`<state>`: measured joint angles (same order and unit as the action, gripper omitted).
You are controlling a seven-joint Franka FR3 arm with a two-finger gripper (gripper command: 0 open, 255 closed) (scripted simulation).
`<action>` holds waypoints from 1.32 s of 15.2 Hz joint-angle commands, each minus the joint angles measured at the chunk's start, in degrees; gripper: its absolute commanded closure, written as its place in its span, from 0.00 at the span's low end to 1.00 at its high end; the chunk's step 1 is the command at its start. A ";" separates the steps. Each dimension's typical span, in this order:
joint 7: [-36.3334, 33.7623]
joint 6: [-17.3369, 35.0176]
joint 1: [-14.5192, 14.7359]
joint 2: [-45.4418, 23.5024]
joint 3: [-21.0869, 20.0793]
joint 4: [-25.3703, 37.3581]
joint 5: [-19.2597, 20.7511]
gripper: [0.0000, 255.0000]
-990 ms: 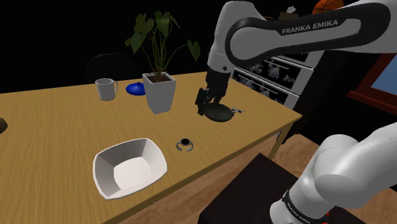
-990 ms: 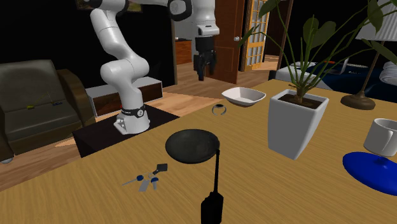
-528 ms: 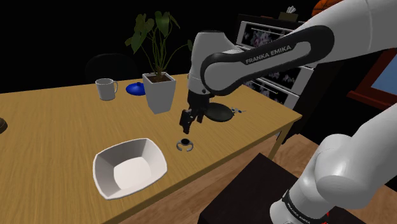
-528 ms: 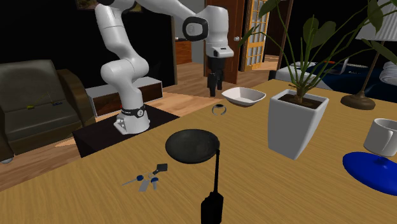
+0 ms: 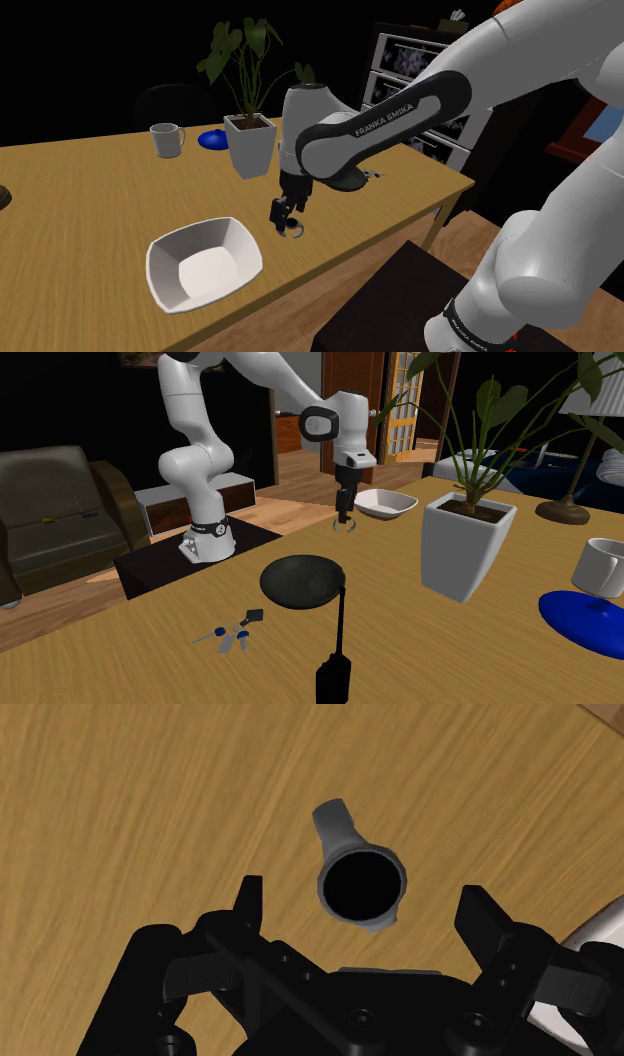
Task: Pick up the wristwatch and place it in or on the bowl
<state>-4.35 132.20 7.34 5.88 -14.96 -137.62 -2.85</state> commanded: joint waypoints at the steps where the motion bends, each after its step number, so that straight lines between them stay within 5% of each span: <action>1: -0.30 1.79 0.03 -1.09 -0.14 -0.70 0.30 0.00; 10: -0.50 3.07 0.01 -1.96 -0.19 -1.14 0.55 0.00; 11: -0.50 3.07 0.01 -1.96 -0.19 -1.14 0.55 1.00; 20: -0.50 3.08 0.01 -1.96 -0.19 -1.14 0.56 1.00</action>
<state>-4.85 135.27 7.34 3.93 -15.14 -138.75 -2.29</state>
